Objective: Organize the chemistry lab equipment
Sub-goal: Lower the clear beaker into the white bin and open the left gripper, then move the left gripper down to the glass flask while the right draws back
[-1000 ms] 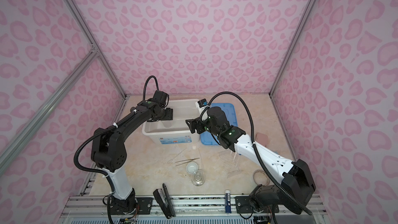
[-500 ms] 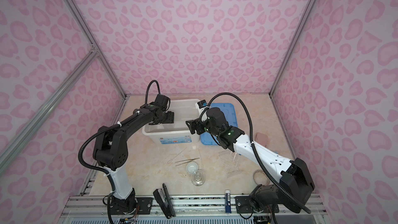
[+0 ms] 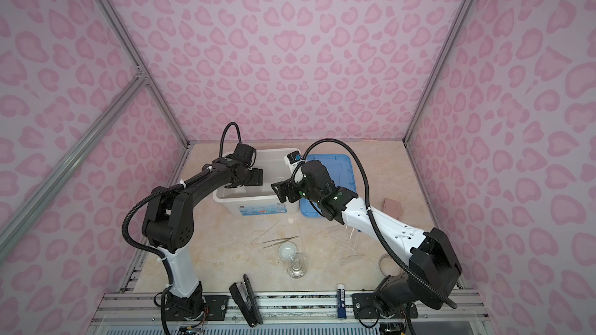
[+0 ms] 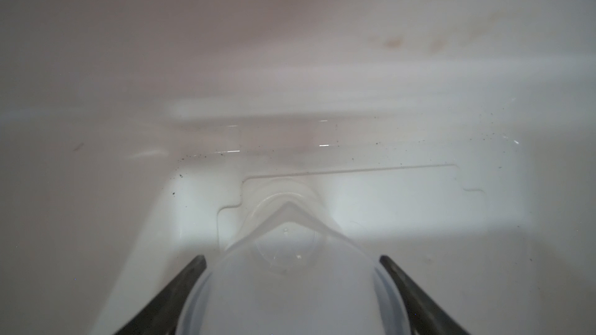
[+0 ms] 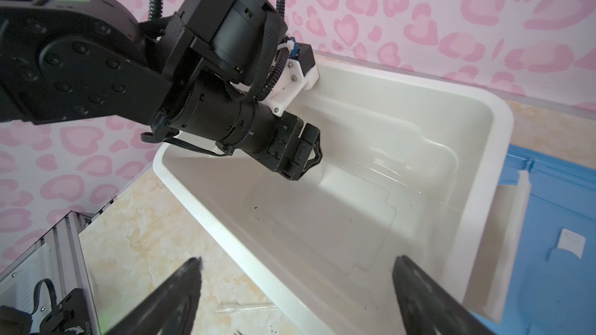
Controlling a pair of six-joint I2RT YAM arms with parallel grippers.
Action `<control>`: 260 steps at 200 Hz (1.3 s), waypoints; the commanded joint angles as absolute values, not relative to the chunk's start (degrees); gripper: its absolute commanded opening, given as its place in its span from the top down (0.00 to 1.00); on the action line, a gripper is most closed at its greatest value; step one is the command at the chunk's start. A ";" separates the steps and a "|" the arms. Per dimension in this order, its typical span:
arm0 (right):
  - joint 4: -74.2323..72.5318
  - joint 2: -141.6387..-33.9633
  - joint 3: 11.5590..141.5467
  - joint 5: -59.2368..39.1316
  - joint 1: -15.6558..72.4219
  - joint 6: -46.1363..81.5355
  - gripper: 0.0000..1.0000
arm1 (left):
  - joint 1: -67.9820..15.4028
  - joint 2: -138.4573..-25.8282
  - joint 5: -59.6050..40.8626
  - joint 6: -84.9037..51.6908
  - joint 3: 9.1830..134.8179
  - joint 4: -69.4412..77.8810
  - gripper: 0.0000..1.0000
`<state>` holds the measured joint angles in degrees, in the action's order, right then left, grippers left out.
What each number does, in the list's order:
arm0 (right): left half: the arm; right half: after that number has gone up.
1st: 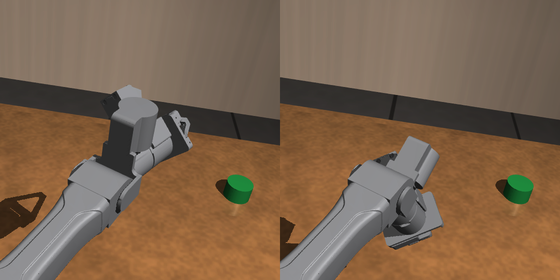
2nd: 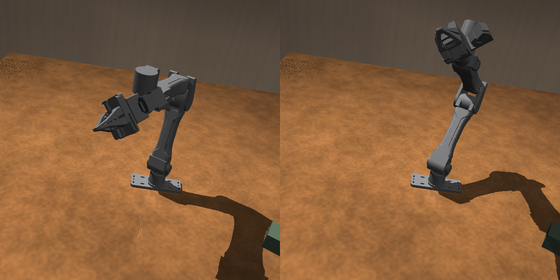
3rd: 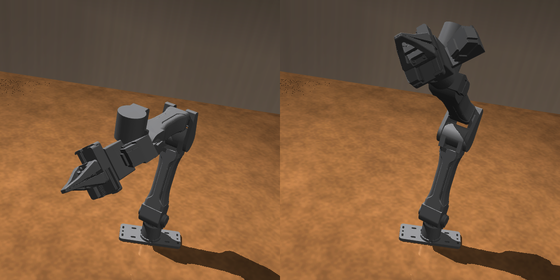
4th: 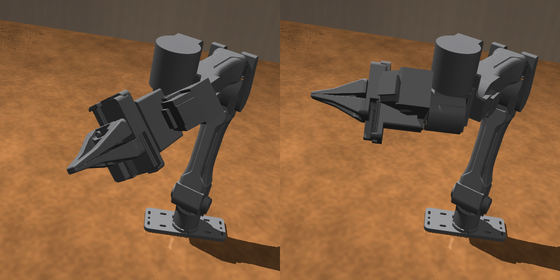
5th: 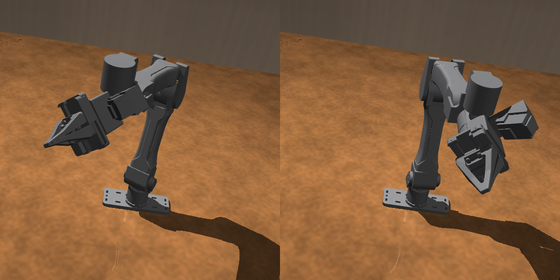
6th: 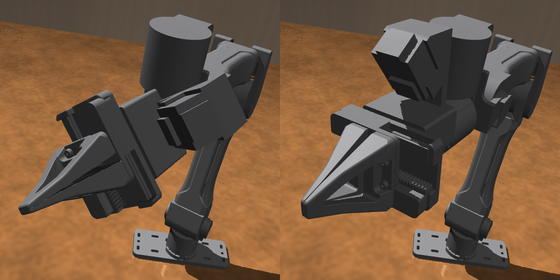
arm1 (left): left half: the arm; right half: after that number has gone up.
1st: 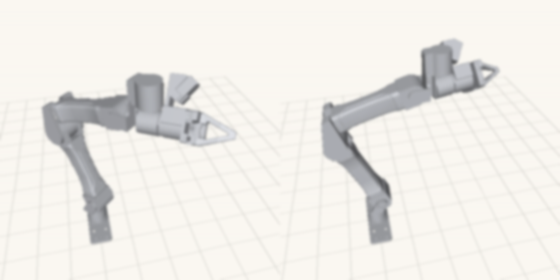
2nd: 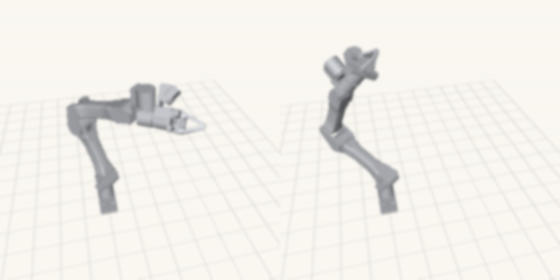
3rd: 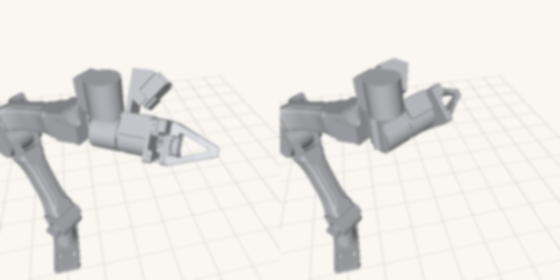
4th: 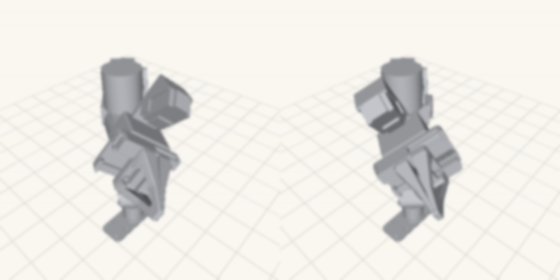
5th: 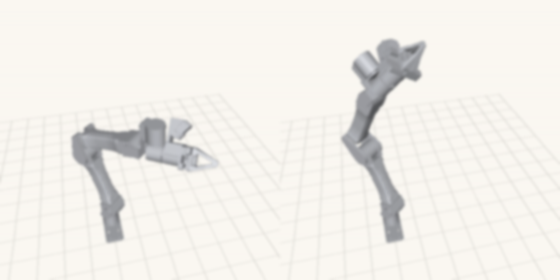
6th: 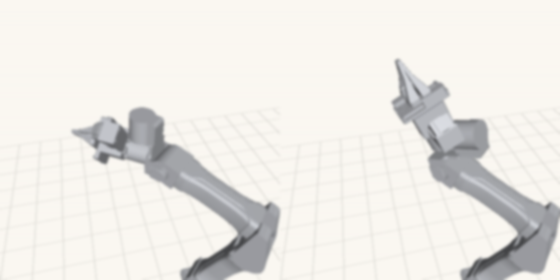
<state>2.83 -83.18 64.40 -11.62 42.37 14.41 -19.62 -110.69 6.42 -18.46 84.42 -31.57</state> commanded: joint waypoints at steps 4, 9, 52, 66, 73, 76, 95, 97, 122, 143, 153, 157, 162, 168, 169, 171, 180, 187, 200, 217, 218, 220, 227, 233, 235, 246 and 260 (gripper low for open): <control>1.91 -83.49 64.63 -11.59 42.41 13.70 0.07 | -19.61 -110.15 6.29 -18.61 84.41 -31.12 0.13; 1.93 -83.45 64.61 -11.55 42.45 13.67 0.07 | -19.60 -110.12 6.18 -18.62 84.66 -31.19 0.12; 2.37 -83.21 64.97 -11.20 42.45 13.39 0.07 | -19.60 -108.52 8.30 -19.82 86.58 -33.29 0.00; 2.35 -82.98 64.97 -11.37 42.45 13.61 0.07 | -19.61 -107.77 7.76 -20.04 87.09 -33.47 0.02; 2.37 -82.97 64.97 -11.39 42.46 13.67 0.07 | -19.64 -107.46 7.65 -20.13 87.42 -33.69 0.02; 2.42 -82.97 64.90 -11.36 42.53 13.69 0.07 | -19.62 -107.34 7.65 -20.06 87.56 -33.74 0.02; 2.41 -82.42 64.49 -11.25 42.45 13.78 0.07 | -19.60 -106.55 7.82 -19.88 88.86 -34.97 0.02; 2.43 -82.40 64.48 -11.25 42.41 13.80 0.07 | -19.60 -106.49 7.78 -19.87 88.97 -35.11 0.02; 3.06 -81.85 64.64 -10.74 42.36 13.45 0.06 | -19.60 -105.35 7.81 -19.63 90.27 -35.92 0.02; 3.49 -81.24 64.99 -10.57 42.27 13.36 0.06 | -19.63 -104.88 7.78 -19.25 91.99 -37.58 0.02; 2.98 -80.76 64.61 -10.63 42.28 13.59 0.06 | -19.60 -104.17 7.58 -19.27 92.18 -37.84 0.02; 3.02 -80.62 64.52 -10.57 42.28 13.64 0.06 | -19.60 -103.83 7.61 -19.21 92.30 -38.00 0.02; 3.24 -80.39 64.61 -10.51 42.28 13.47 0.06 | -19.60 -103.38 7.56 -19.16 92.43 -38.33 0.02; 3.69 -80.13 64.74 -10.54 42.29 13.38 0.06 | -19.61 -102.62 7.28 -19.16 92.59 -38.76 0.02; 3.69 -80.13 64.74 -10.54 42.29 13.38 0.06 | -19.61 -102.46 7.20 -19.16 92.61 -38.85 0.02; 3.80 -80.04 64.79 -10.43 42.28 13.36 0.06 | -19.60 -102.17 6.99 -19.16 92.74 -39.09 0.02; 4.81 -79.49 64.99 -10.29 42.29 12.98 0.06 | -19.77 -100.63 6.07 -18.91 93.06 -39.80 0.02; 5.66 -78.80 65.11 -10.04 42.32 12.63 0.05 | -19.94 -99.15 5.58 -18.86 93.41 -40.57 0.02; 7.24 -77.31 65.04 -9.12 42.28 11.77 0.04 | -20.06 -97.09 4.24 -19.45 95.78 -43.90 0.03; 10.20 -75.03 65.13 -8.18 42.28 10.25 0.02 | -20.70 -94.99 -1.10 -18.87 100.22 -48.49 0.02; 10.59 -74.77 65.24 -8.11 42.28 10.01 0.02 | -20.72 -94.82 -1.30 -18.84 100.34 -48.72 0.02; 10.79 -74.60 65.23 -8.10 42.28 9.93 0.02 | -20.91 -94.59 -1.64 -18.71 100.76 -49.12 0.02; 12.25 -73.53 65.28 -7.92 42.18 9.31 0.02 | -21.94 -93.58 -2.39 -18.34 102.08 -50.83 0.01; 13.38 -72.50 65.17 -7.84 42.16 8.92 0.02 | -23.10 -92.89 -2.54 -17.99 103.10 -52.22 0.00; 13.98 -71.86 65.05 -7.78 42.11 8.79 0.02 | -23.51 -92.70 -2.55 -17.83 103.34 -52.63 0.00; 16.03 -69.74 64.31 -7.67 41.80 8.53 0.02 | -26.13 -91.40 -2.63 -17.28 104.36 -55.40 0.01; 18.54 -67.08 63.20 -7.31 41.37 8.26 0.02 | -29.17 -89.56 -3.84 -17.37 103.62 -56.92 0.01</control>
